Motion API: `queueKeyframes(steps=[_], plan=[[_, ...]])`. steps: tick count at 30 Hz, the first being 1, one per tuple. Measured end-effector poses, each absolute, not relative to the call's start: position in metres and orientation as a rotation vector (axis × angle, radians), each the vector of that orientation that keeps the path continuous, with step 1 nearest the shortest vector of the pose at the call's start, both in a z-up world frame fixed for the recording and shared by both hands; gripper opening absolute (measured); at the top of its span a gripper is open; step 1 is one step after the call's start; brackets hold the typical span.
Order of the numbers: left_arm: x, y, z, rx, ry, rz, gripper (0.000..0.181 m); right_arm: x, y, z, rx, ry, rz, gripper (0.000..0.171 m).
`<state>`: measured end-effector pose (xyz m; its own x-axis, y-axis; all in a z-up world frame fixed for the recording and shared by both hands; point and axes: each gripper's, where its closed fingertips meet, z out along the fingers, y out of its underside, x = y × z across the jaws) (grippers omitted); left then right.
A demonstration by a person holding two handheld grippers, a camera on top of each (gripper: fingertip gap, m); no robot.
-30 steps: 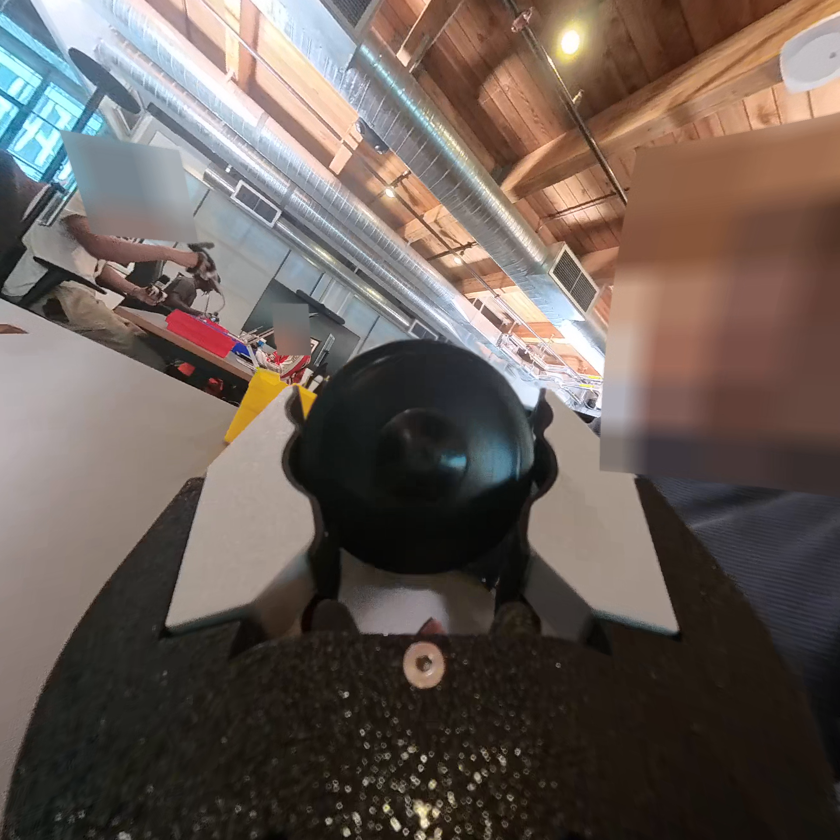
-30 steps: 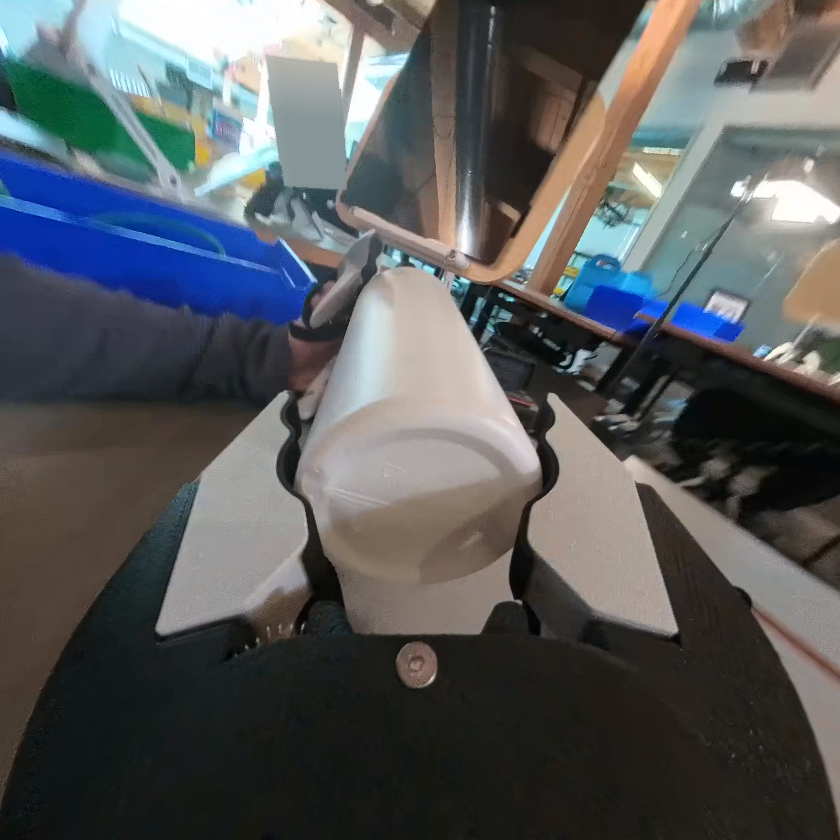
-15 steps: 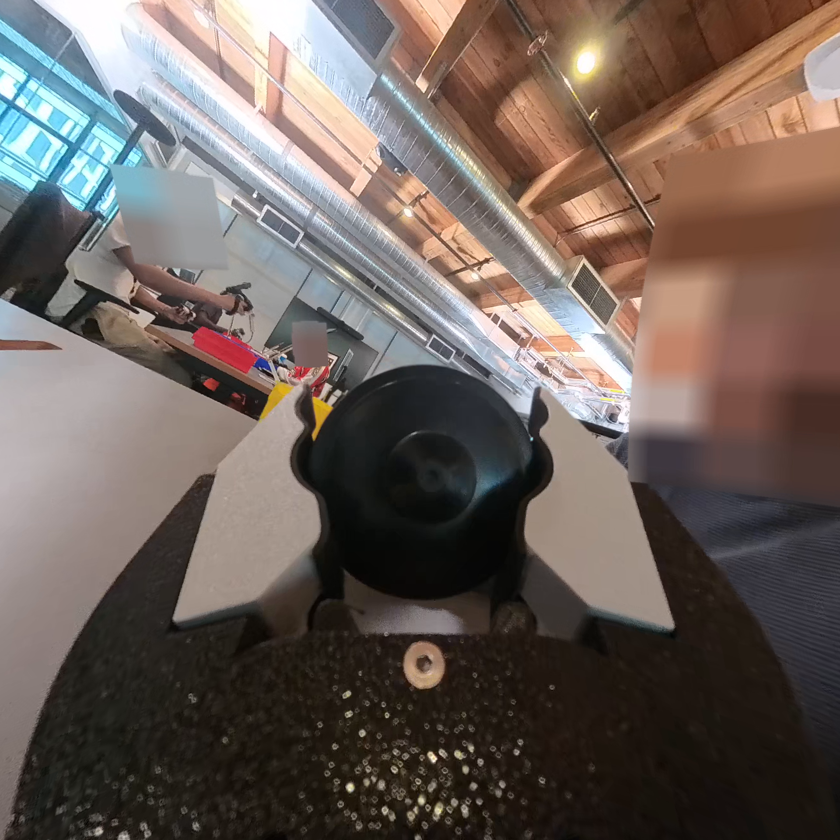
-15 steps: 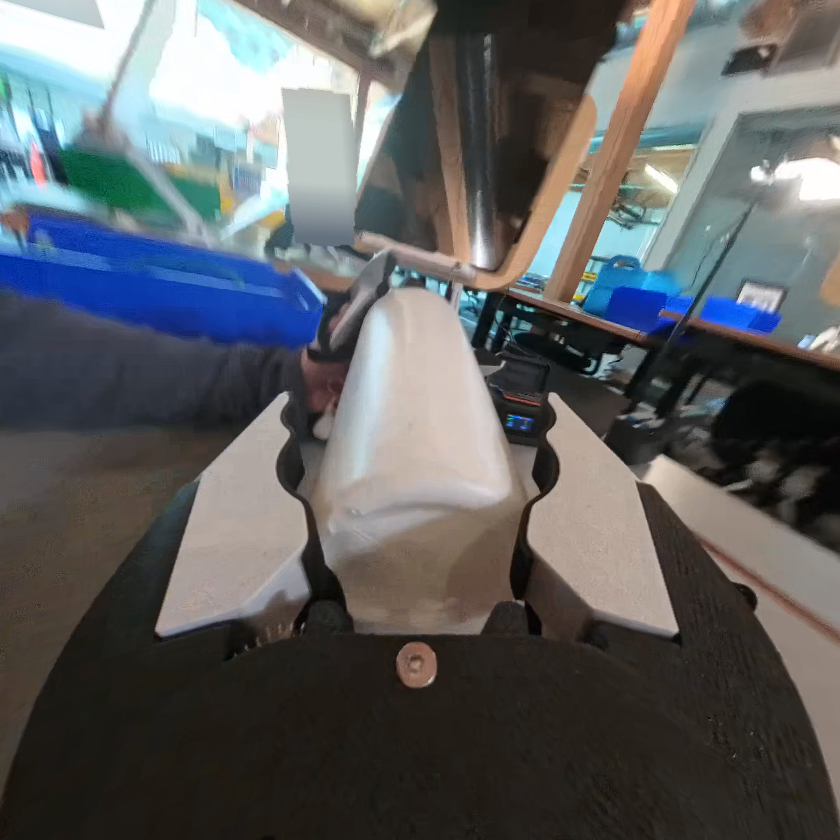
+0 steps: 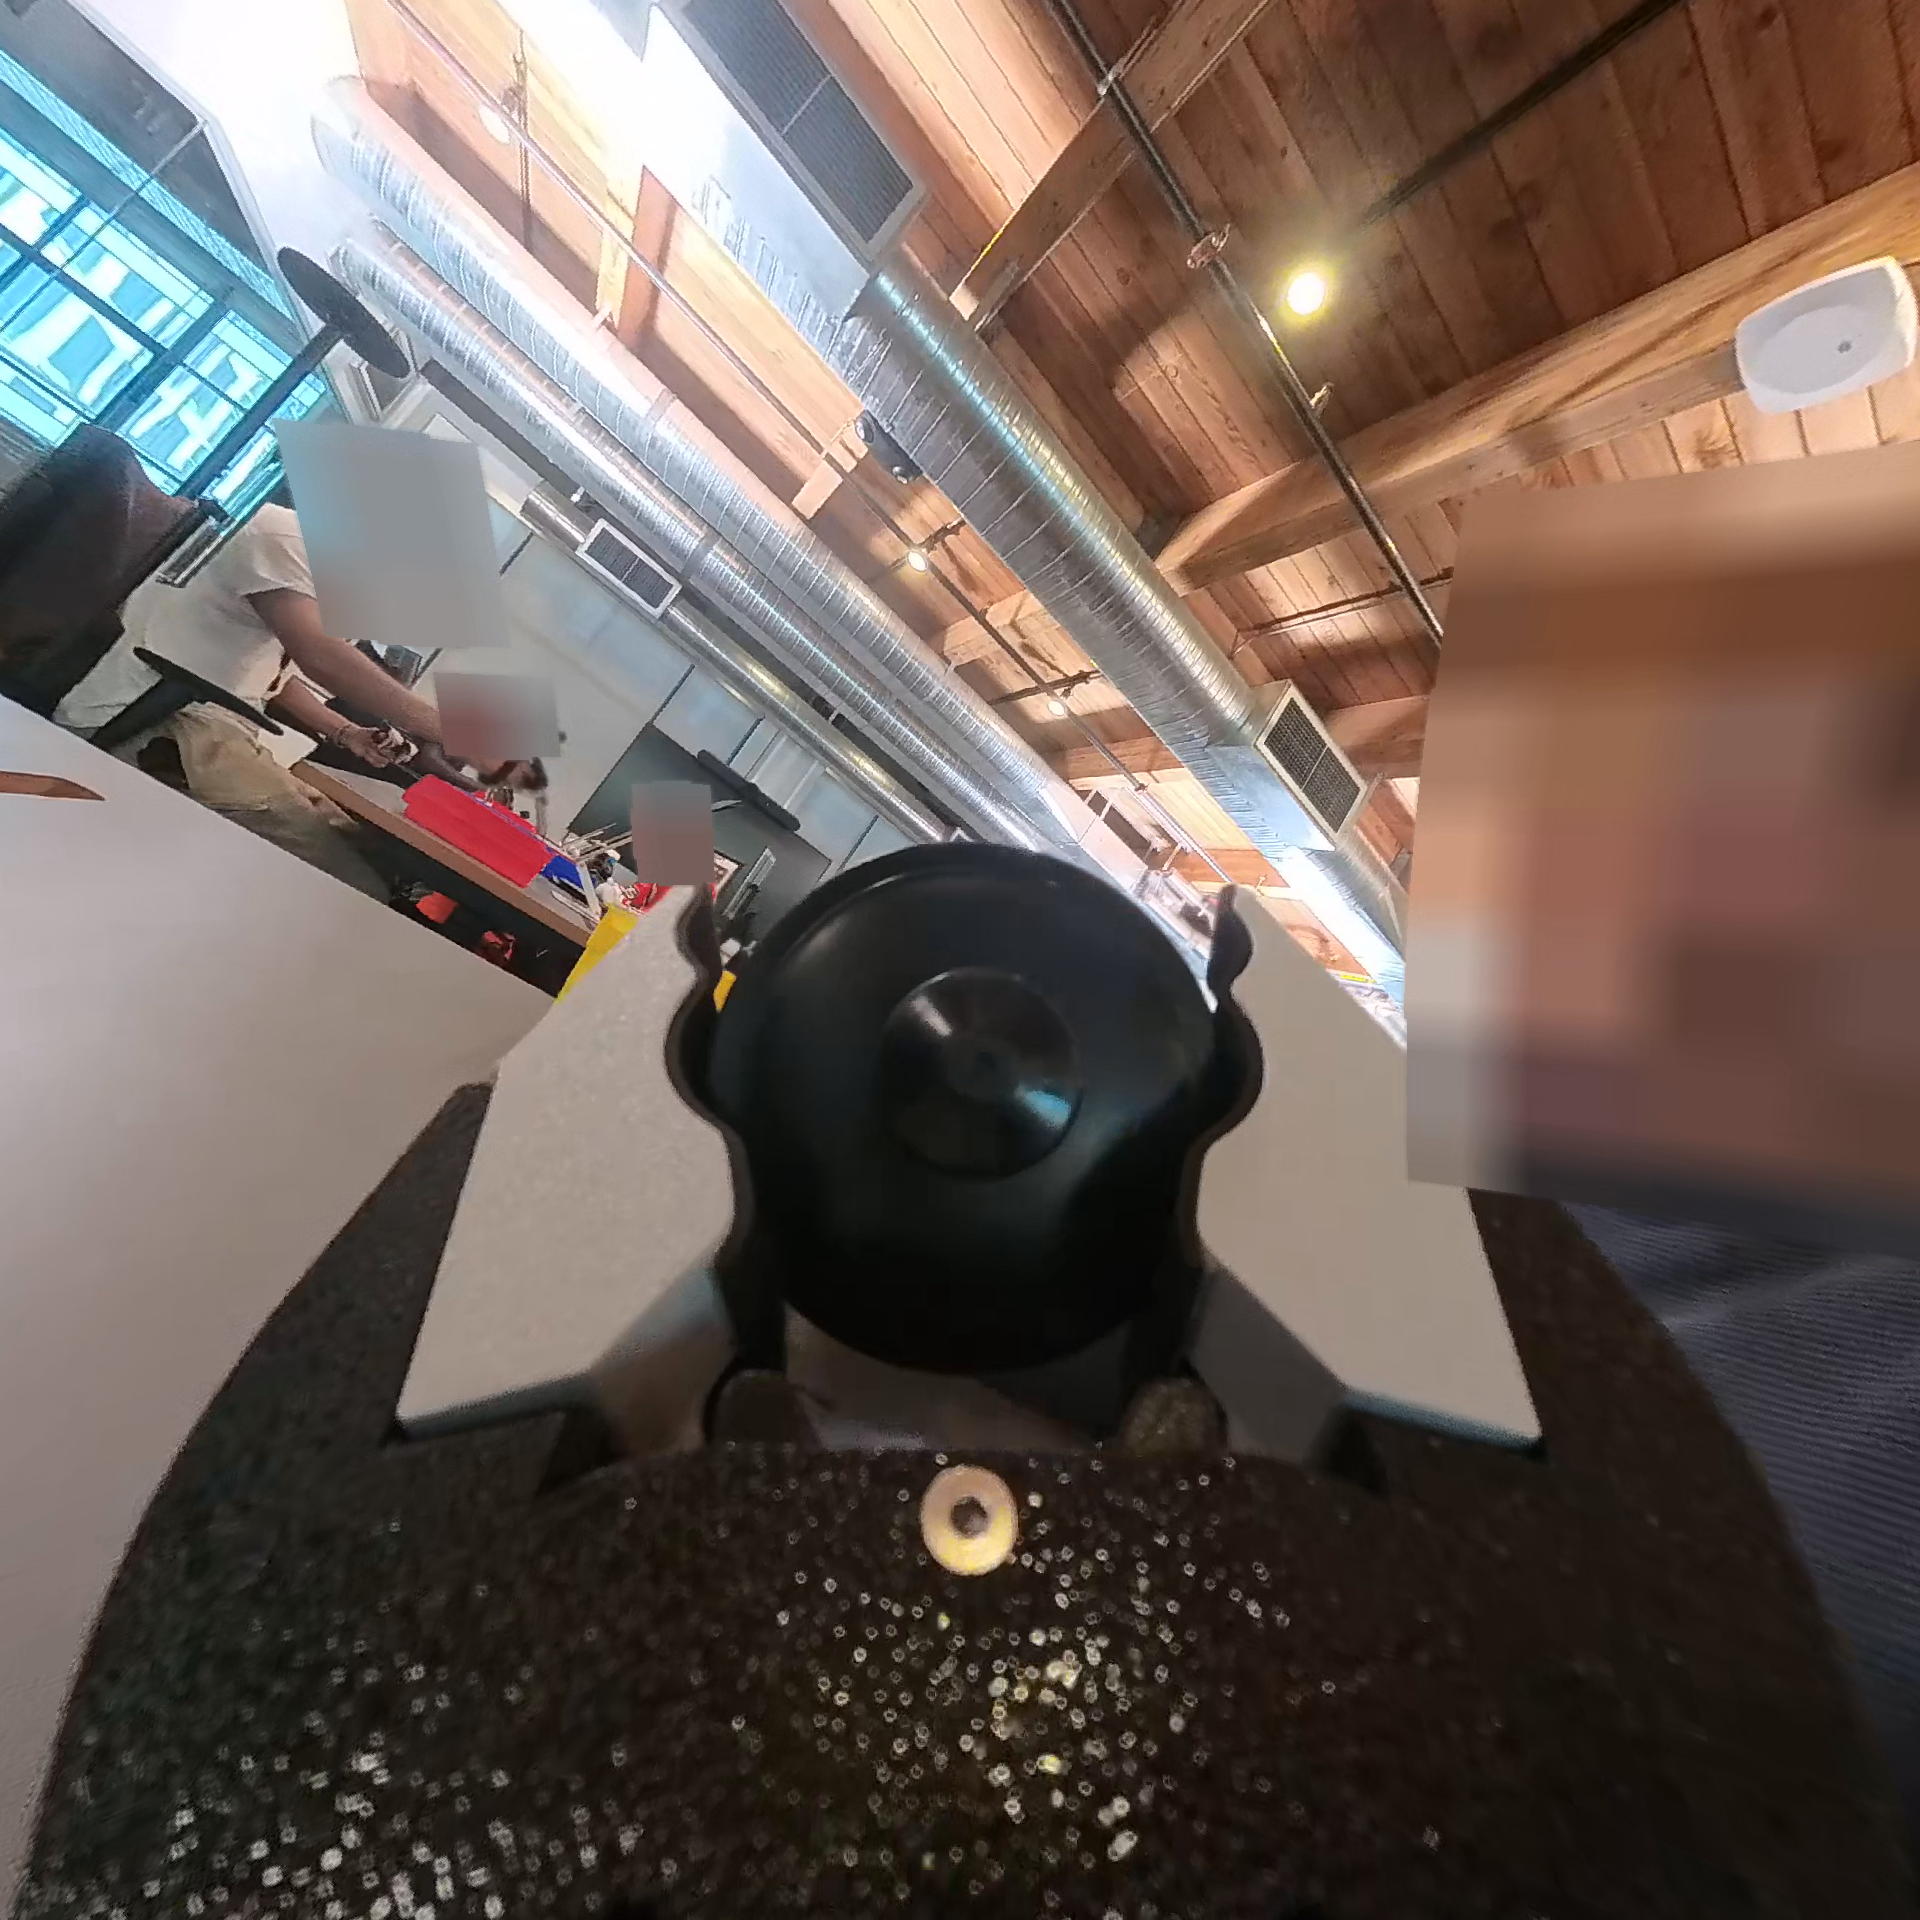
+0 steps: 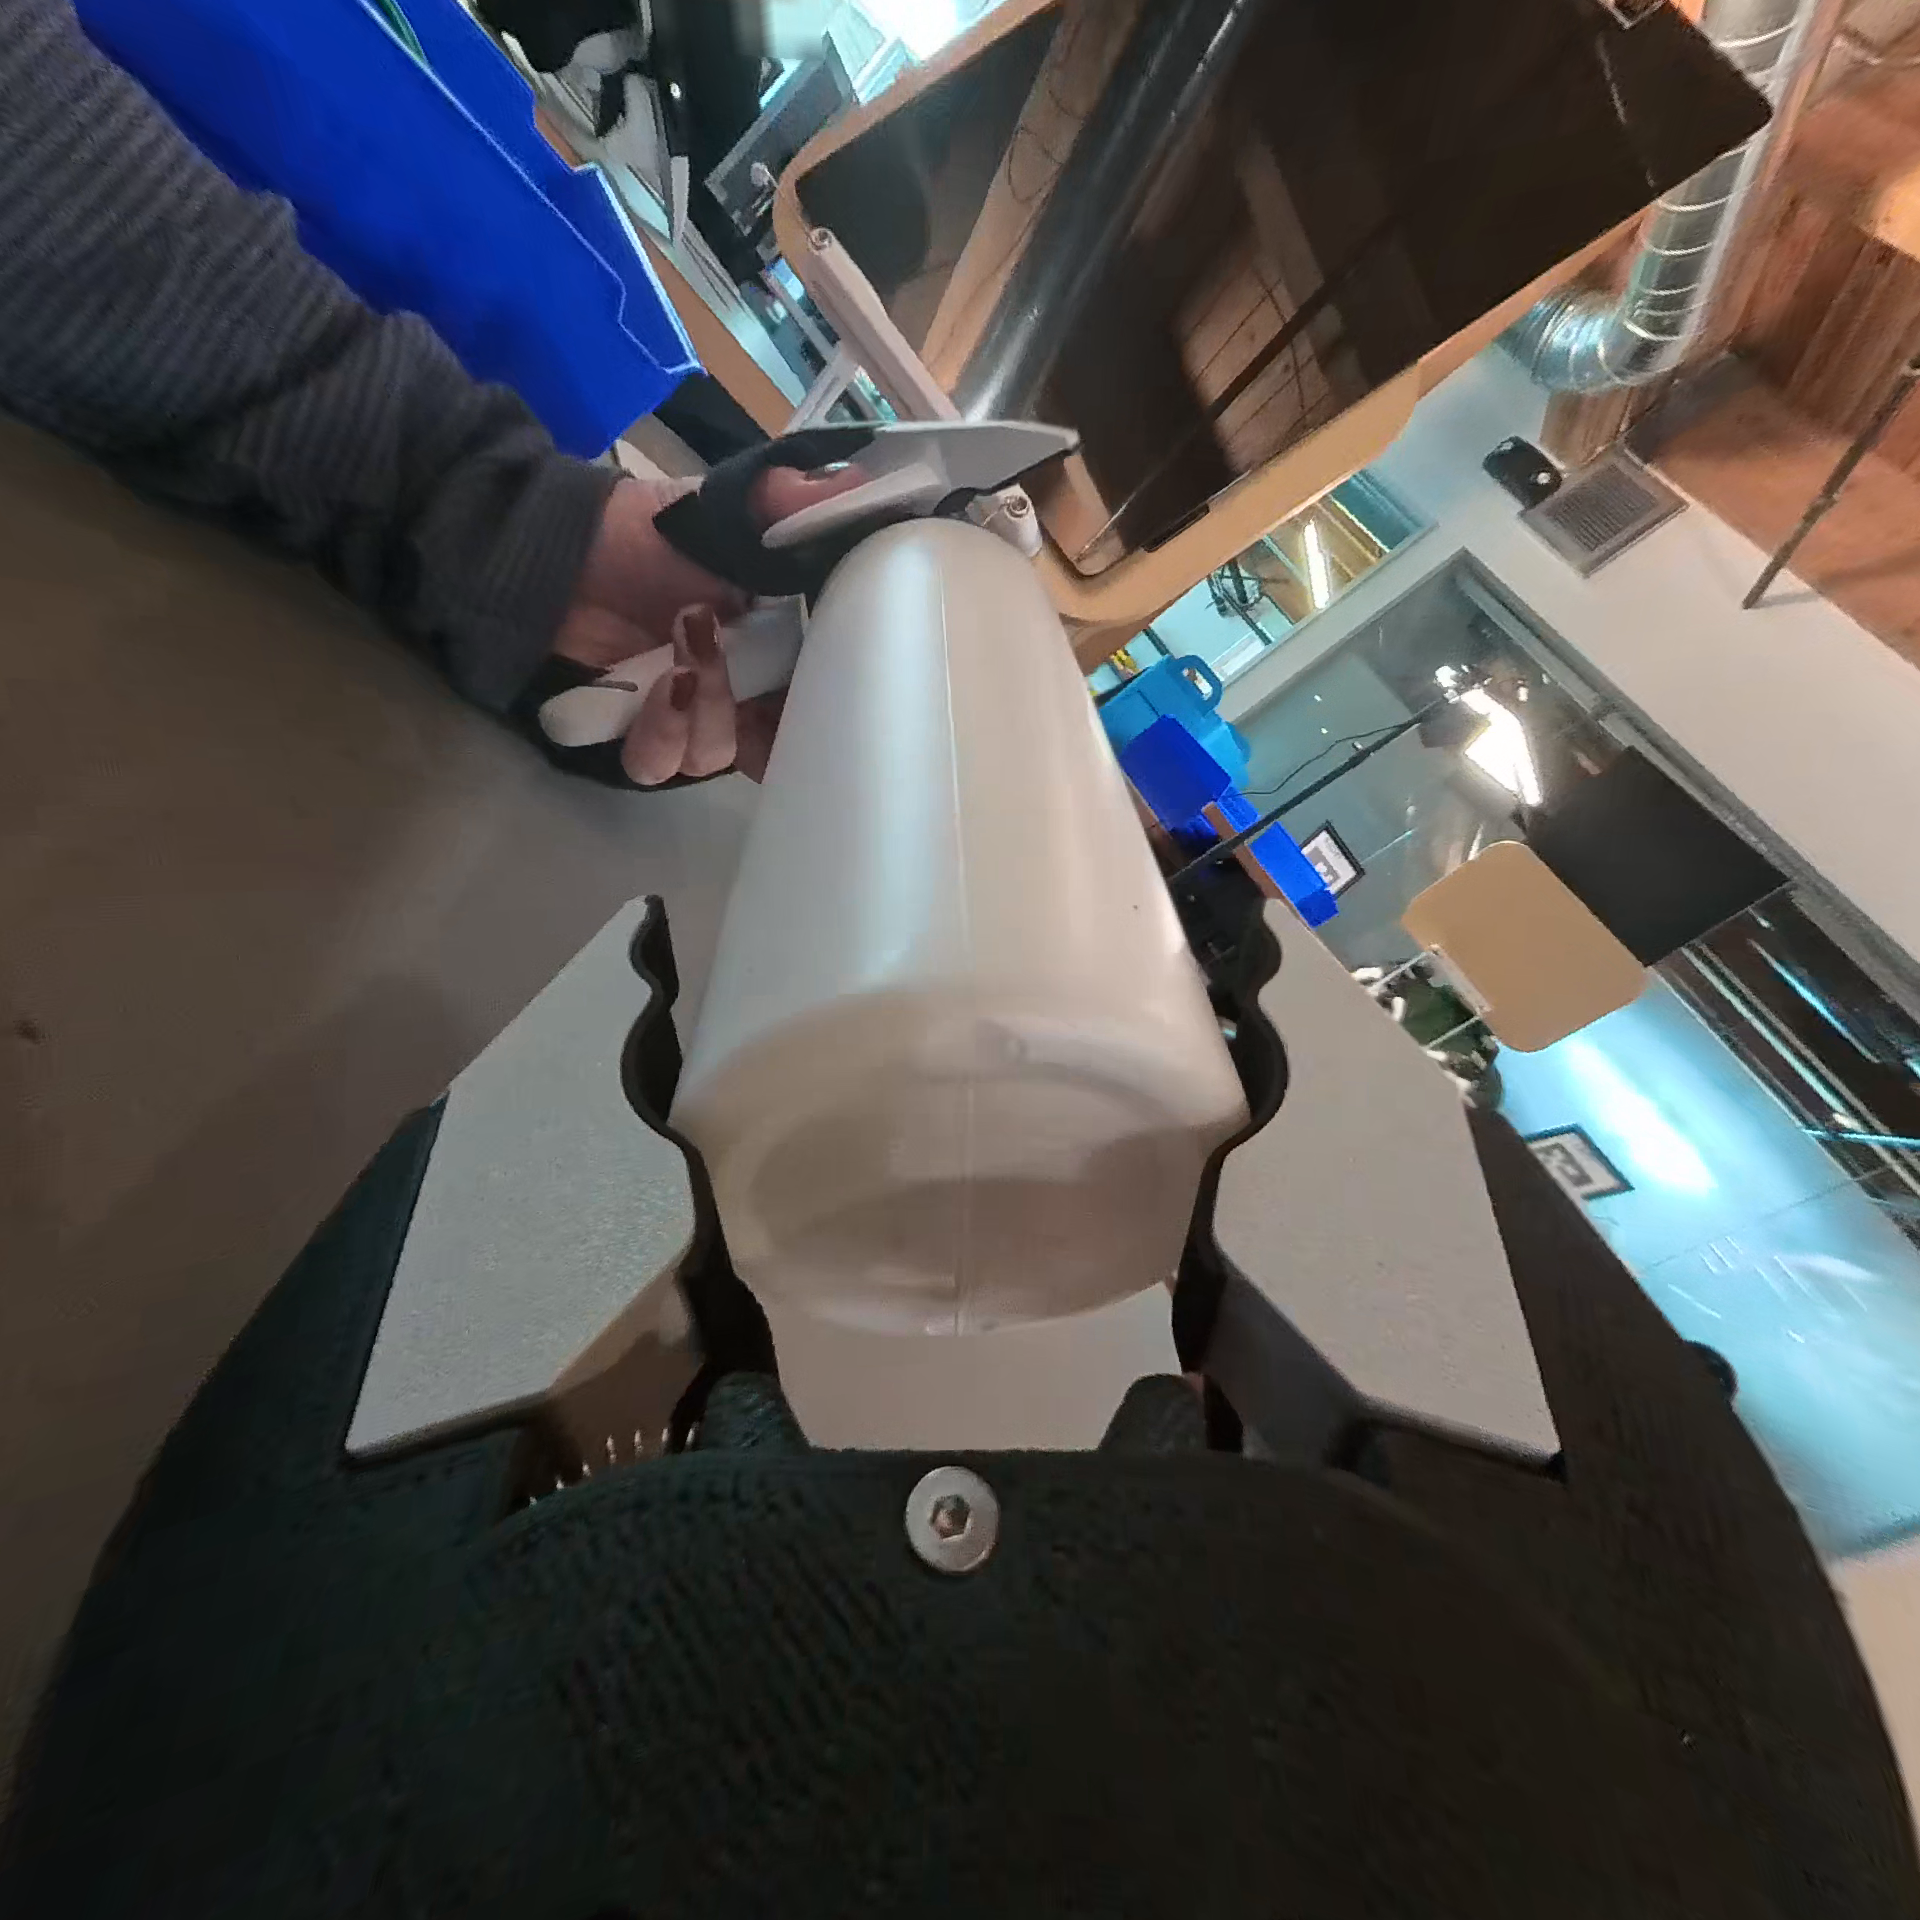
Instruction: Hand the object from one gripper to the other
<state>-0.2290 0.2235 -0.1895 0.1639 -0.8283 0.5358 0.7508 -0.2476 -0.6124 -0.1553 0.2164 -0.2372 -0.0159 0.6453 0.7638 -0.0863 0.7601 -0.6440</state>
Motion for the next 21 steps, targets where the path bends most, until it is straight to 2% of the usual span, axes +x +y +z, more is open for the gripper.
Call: queueKeyframes(steps=[4, 6, 9, 14, 18, 21], plan=[[-0.232, 0.219, -0.185, -1.009, 0.102, -1.505, 0.093, -0.156, 0.214, -0.234, -0.592, -1.488, 0.793, 0.105], [-0.233, 0.215, -0.182, -0.977, 0.118, -1.511, 0.094, -0.156, 0.213, -0.229, -0.702, -1.46, 0.977, 0.104], [-0.225, 0.213, -0.183, -0.993, 0.157, -1.517, 0.104, -0.156, 0.213, -0.223, -0.874, -1.41, 1.265, 0.104], [-0.219, 0.215, -0.184, -1.015, 0.169, -1.484, 0.103, -0.156, 0.224, -0.224, -1.146, -1.33, 1.616, 0.103], [-0.223, 0.218, -0.176, -0.957, 0.143, -1.461, 0.101, -0.157, 0.225, -0.229, -1.129, -1.363, 1.545, 0.103], [-0.219, 0.219, -0.17, -0.949, 0.152, -1.377, 0.101, -0.159, 0.243, -0.228, -1.086, -1.329, 1.289, 0.105]])
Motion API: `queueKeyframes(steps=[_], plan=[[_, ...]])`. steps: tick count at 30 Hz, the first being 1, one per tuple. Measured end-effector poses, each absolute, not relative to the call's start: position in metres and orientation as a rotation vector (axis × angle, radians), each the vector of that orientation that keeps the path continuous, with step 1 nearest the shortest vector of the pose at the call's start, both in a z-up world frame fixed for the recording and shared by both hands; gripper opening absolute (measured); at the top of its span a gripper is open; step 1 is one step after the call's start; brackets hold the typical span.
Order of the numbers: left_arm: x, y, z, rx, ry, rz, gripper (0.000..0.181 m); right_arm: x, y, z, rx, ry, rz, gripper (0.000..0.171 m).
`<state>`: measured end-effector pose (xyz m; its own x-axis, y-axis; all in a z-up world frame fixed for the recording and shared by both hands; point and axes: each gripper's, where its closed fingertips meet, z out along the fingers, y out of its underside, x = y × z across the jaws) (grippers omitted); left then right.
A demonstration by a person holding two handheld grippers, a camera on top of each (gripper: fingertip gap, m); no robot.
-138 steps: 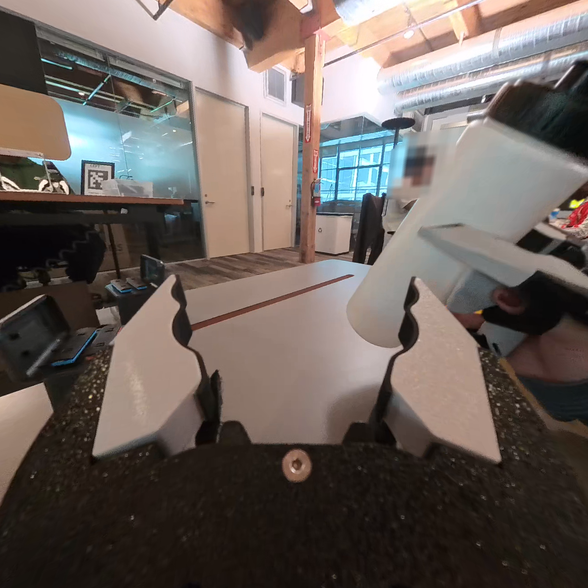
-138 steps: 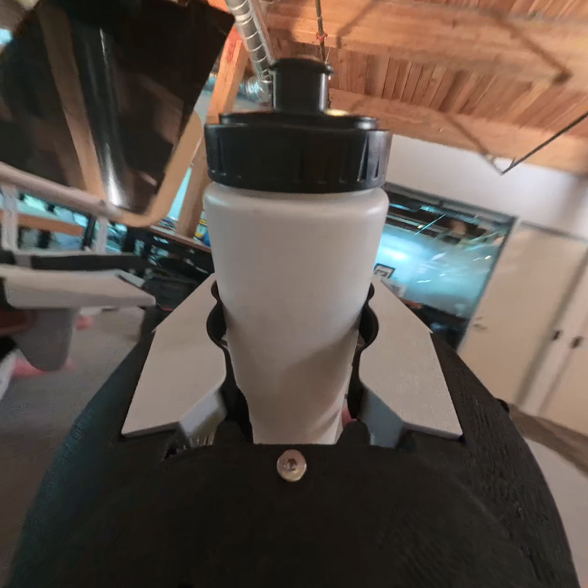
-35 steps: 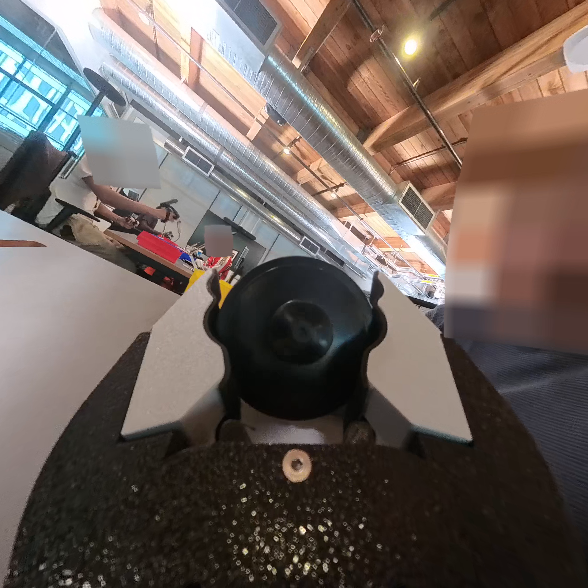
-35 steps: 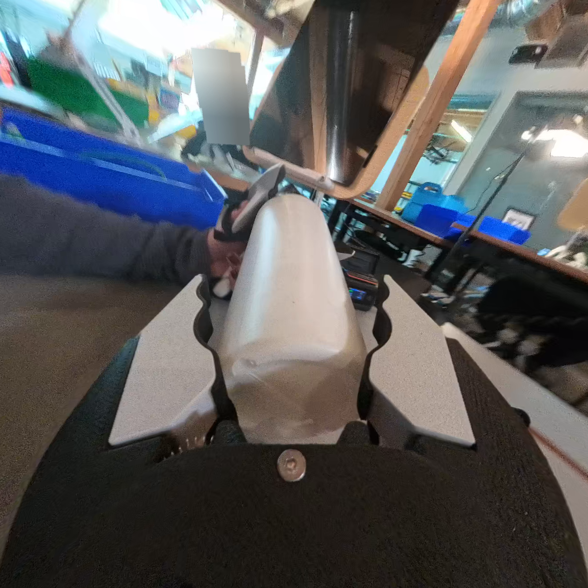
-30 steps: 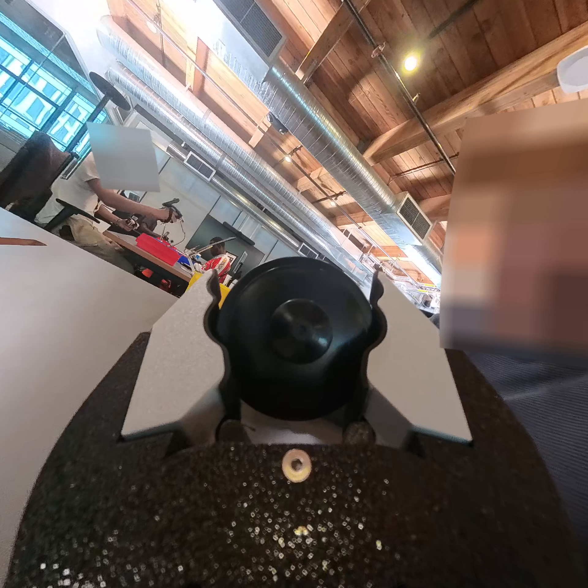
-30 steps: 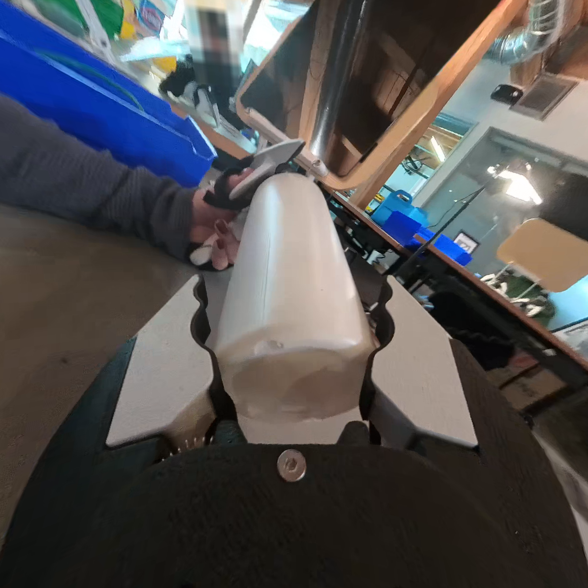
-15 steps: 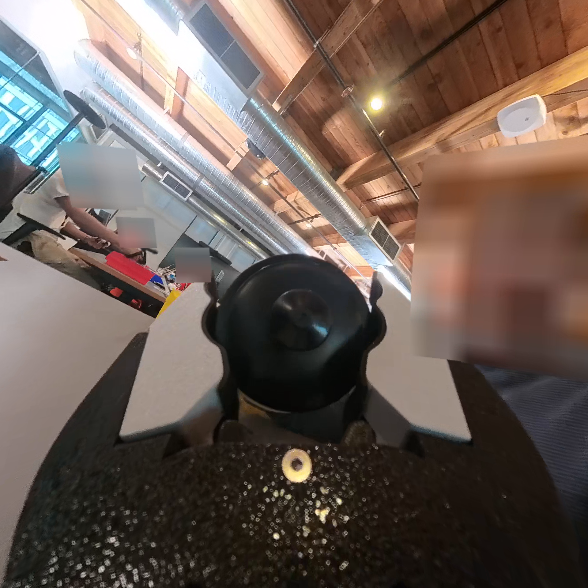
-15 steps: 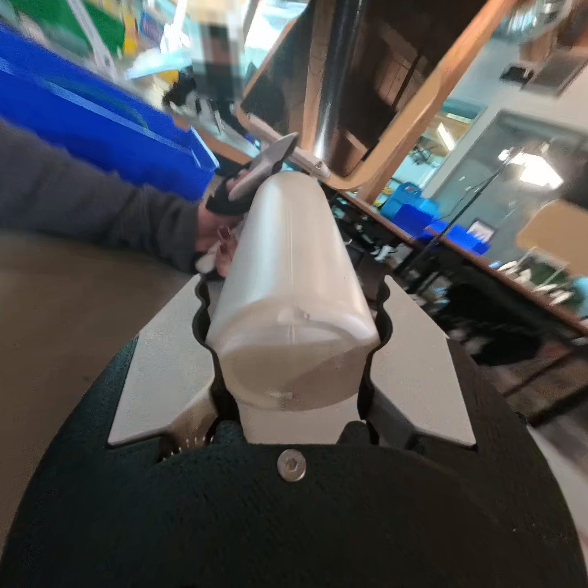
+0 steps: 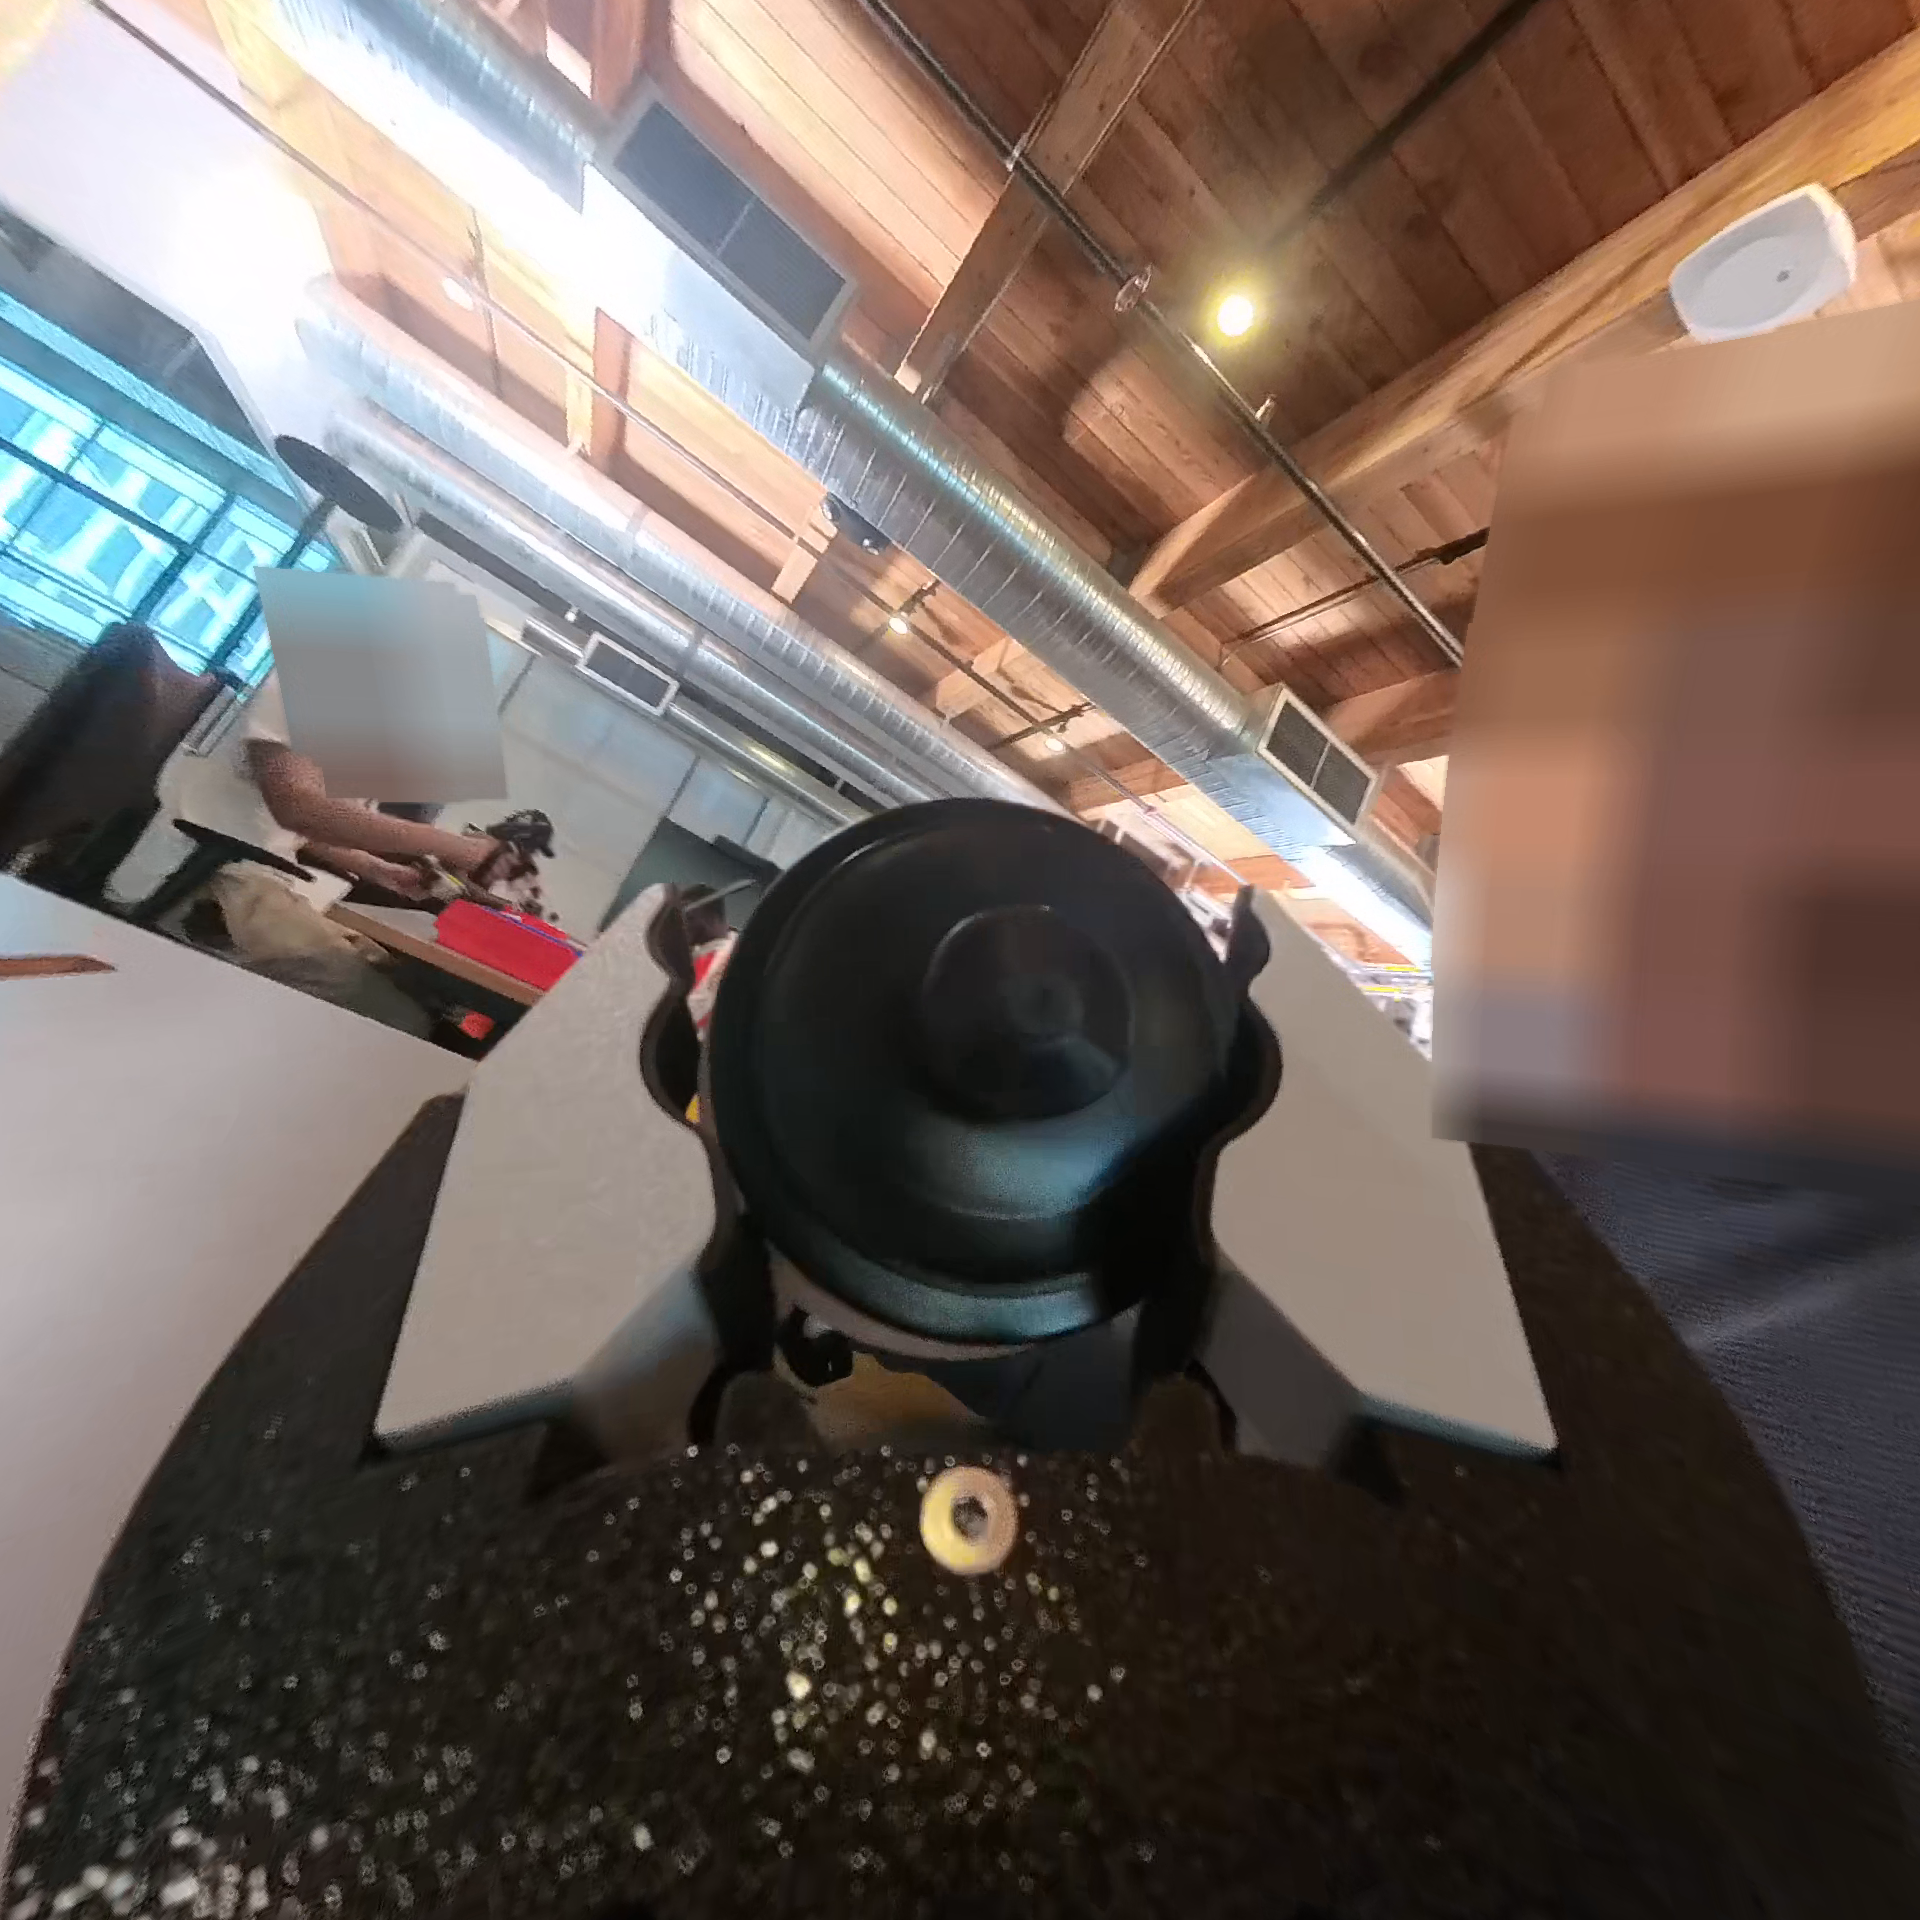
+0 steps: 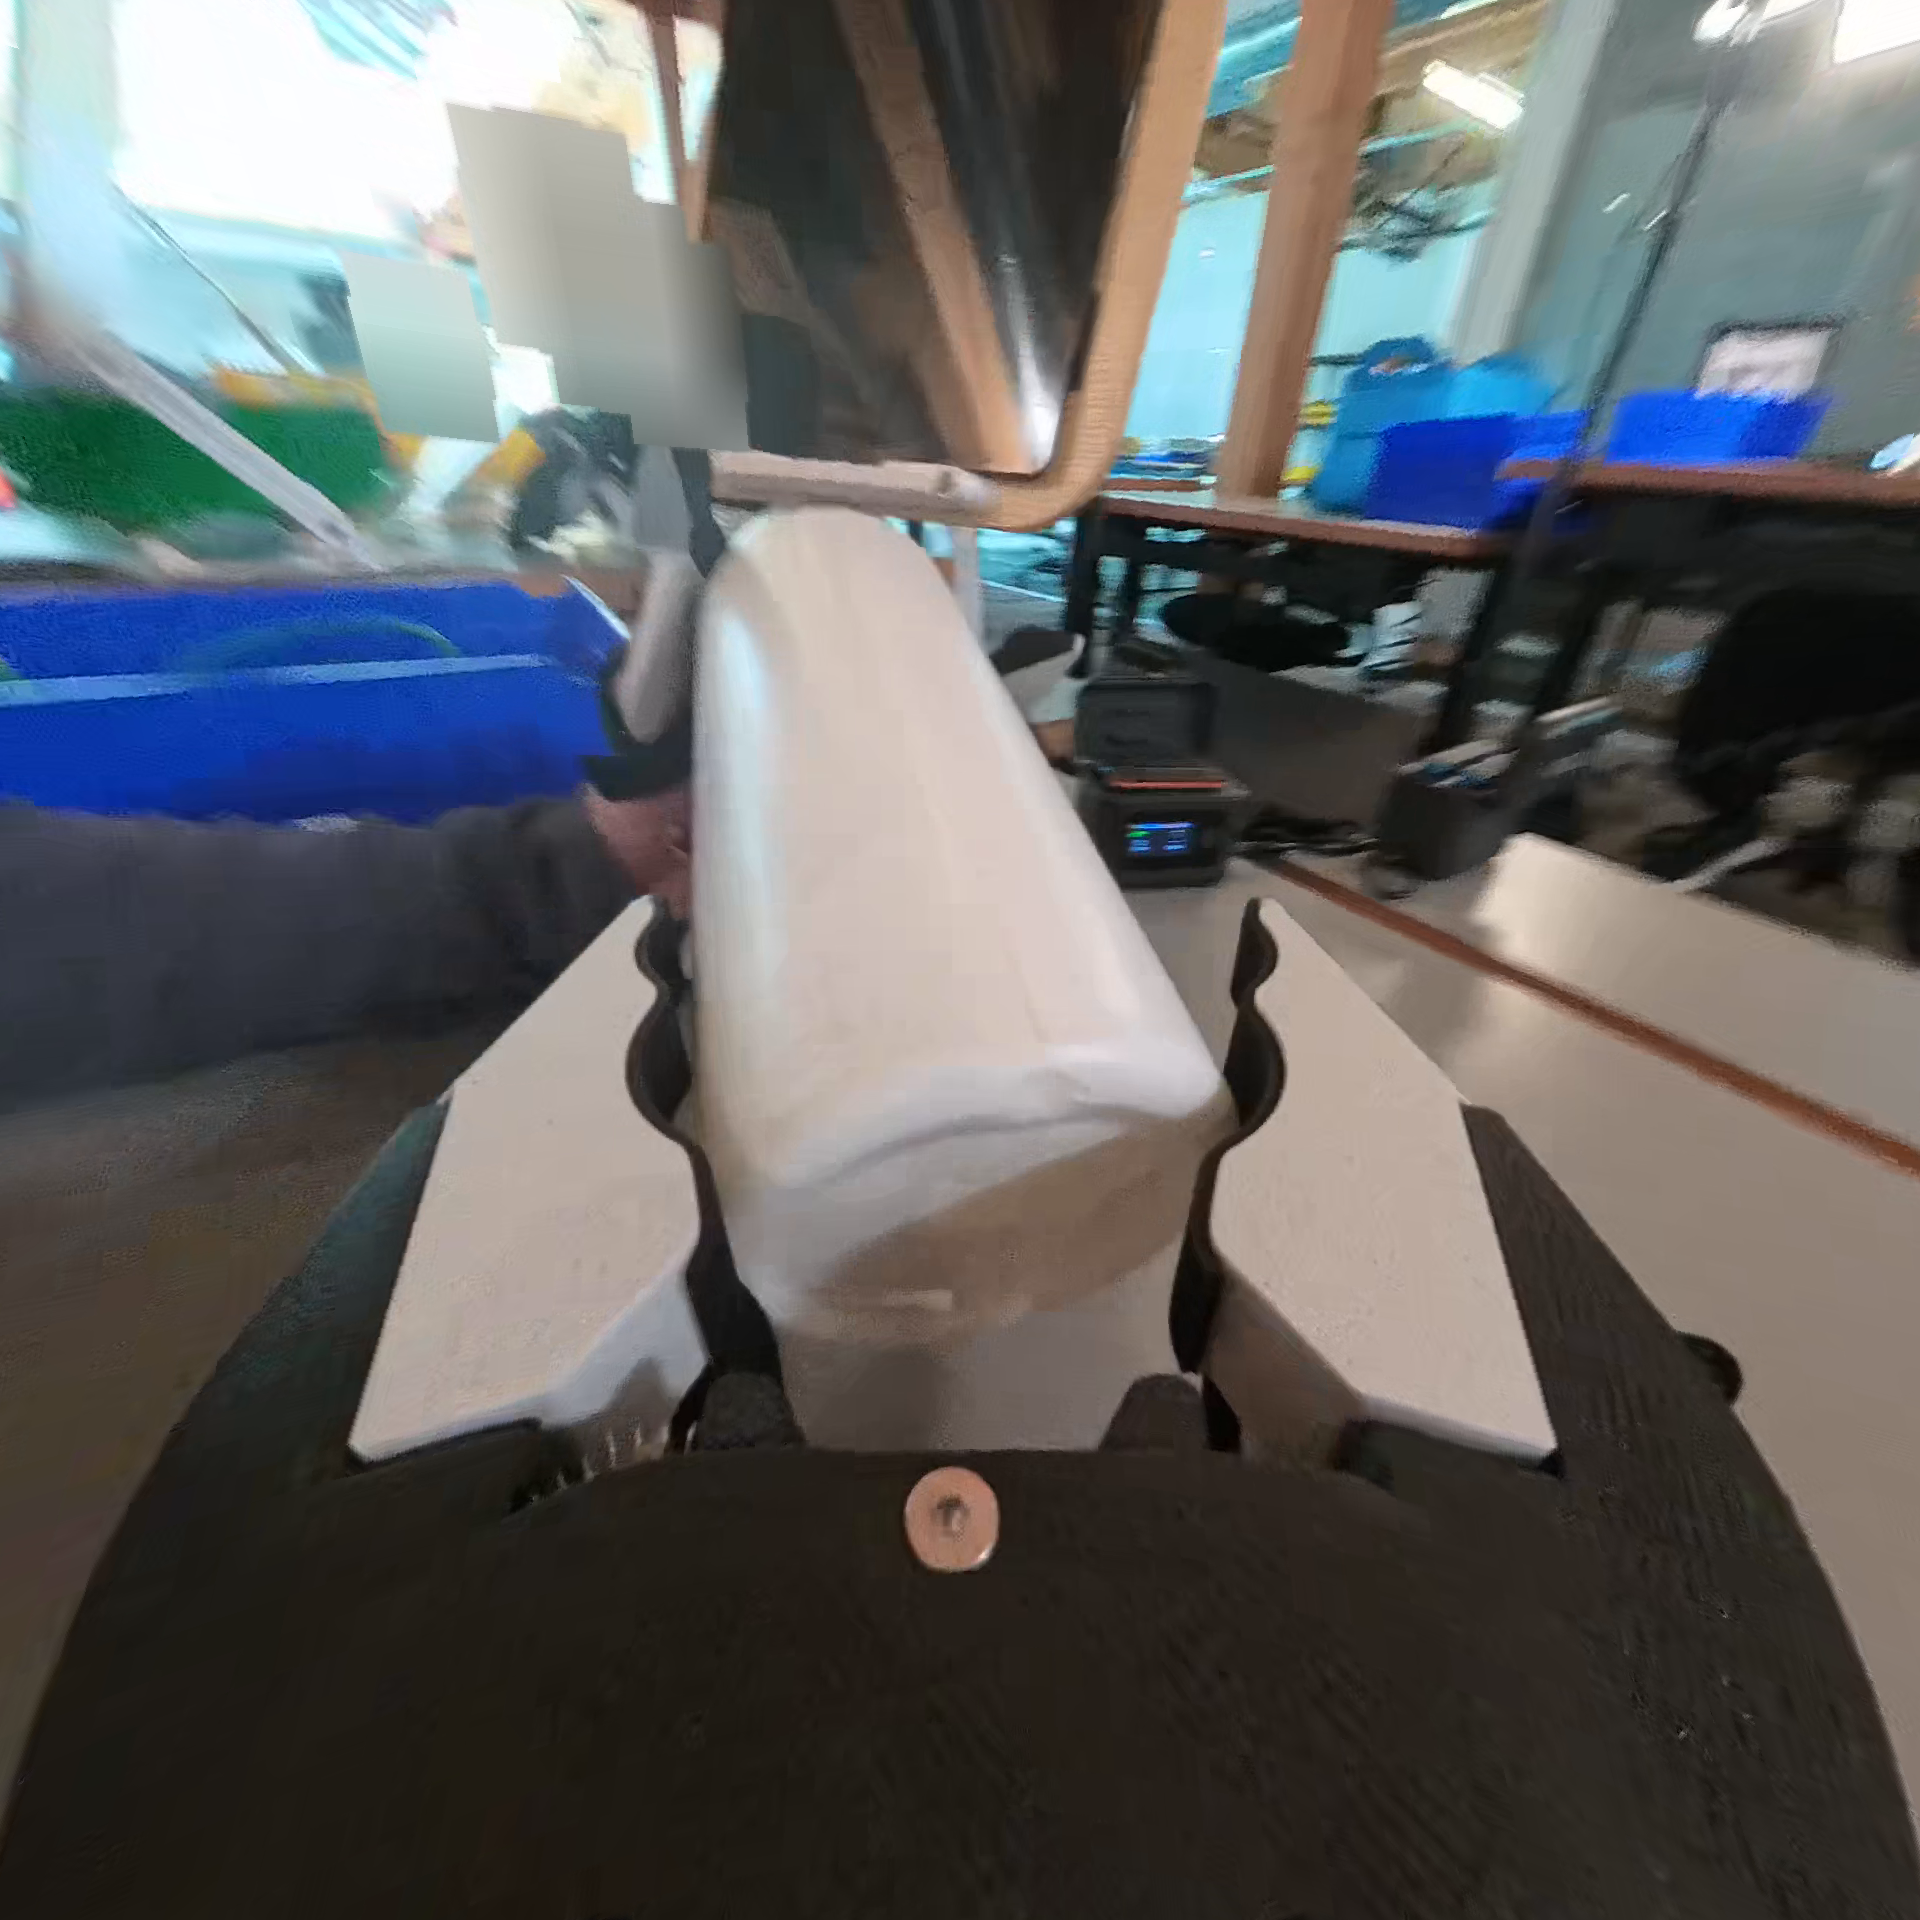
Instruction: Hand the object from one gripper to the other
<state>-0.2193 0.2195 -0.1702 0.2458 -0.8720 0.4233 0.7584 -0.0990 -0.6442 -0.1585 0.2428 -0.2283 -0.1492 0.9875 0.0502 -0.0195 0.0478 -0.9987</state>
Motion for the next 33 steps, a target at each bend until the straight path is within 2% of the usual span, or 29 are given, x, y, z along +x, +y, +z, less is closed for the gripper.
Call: queueKeyframes(steps=[5, 9, 11, 14, 18, 20, 26, 33], plan=[[-0.209, 0.224, -0.161, -0.933, 0.159, -1.265, 0.1, -0.156, 0.267, -0.222, -0.893, -1.304, 0.717, 0.116], [-0.204, 0.228, -0.159, -0.938, 0.14, -1.208, 0.101, -0.158, 0.277, -0.226, -0.701, -1.328, 0.239, 0.115], [-0.197, 0.228, -0.16, -0.955, 0.166, -1.188, 0.101, -0.156, 0.284, -0.224, -0.645, -1.301, 0.069, 0.102], [-0.192, 0.228, -0.159, -0.971, 0.196, -1.147, 0.102, -0.156, 0.287, -0.226, -0.605, -1.325, -0.05, 0.094], [-0.19, 0.22, -0.15, -0.929, 0.223, -1.157, 0.104, -0.156, 0.283, -0.221, -0.599, -1.325, -0.013, 0.093], [-0.185, 0.215, -0.146, -0.906, 0.257, -1.169, 0.098, -0.157, 0.277, -0.223, -0.657, -1.329, 0.141, 0.085], [-0.159, 0.215, -0.151, -0.966, 0.358, -1.145, 0.104, -0.164, 0.25, -0.242, -0.841, -1.462, 0.678, 0.085], [-0.151, 0.221, -0.162, -1.042, 0.406, -1.039, 0.09, -0.165, 0.23, -0.248, -1.012, -1.513, 1.084, 0.086]])
